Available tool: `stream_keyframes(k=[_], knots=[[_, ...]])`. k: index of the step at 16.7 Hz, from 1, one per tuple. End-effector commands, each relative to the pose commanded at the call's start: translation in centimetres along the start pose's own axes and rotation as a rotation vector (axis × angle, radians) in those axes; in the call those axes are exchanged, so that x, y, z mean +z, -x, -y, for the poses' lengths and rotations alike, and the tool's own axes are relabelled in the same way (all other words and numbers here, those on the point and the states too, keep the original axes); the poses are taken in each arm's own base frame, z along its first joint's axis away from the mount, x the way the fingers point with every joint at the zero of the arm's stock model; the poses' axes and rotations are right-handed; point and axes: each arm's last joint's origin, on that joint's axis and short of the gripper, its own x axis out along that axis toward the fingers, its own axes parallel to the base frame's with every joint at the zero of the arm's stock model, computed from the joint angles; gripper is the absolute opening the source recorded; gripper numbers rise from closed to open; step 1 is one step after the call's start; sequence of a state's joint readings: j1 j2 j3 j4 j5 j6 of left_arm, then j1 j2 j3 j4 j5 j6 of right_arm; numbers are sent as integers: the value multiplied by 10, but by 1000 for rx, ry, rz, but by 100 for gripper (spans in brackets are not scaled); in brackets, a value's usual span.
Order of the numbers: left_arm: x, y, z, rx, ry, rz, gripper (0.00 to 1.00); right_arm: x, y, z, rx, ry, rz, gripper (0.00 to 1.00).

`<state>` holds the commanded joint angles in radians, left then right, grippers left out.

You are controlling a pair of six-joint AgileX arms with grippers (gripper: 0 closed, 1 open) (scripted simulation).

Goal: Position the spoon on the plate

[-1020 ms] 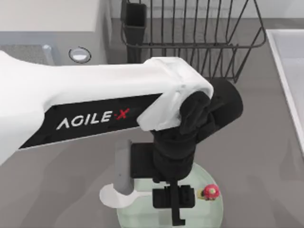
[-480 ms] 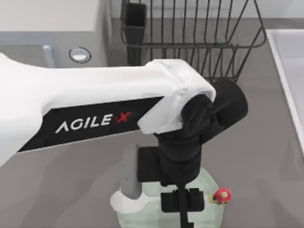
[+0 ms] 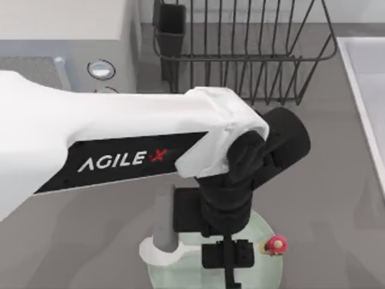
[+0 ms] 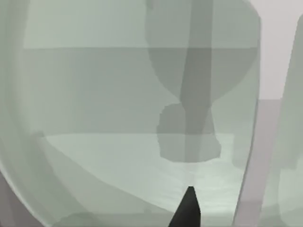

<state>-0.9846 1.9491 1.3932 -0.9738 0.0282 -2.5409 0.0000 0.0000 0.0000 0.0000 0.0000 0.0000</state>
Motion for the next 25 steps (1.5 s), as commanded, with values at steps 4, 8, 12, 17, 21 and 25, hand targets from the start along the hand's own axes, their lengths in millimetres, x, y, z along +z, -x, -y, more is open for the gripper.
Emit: stream_keyframes(k=[4,8,12,17,21,25], knots=[[5,-23,1,-2,-2,66,0,0,0,0,0,0,0,100],[7,-29,0,5,-2,82,0,0,0,0,0,0,0,100],[7,-29,0,5,-2,82,15,0,0,0,0,0,0,100],[7,-29,0,5,-2,82,53,0,0,0,0,0,0,100],[7,-29,0,5,-2,82,83,0,0,0,0,0,0,100],[7,-29,0,5,-2,82,100,0,0,0,0,0,0,100]])
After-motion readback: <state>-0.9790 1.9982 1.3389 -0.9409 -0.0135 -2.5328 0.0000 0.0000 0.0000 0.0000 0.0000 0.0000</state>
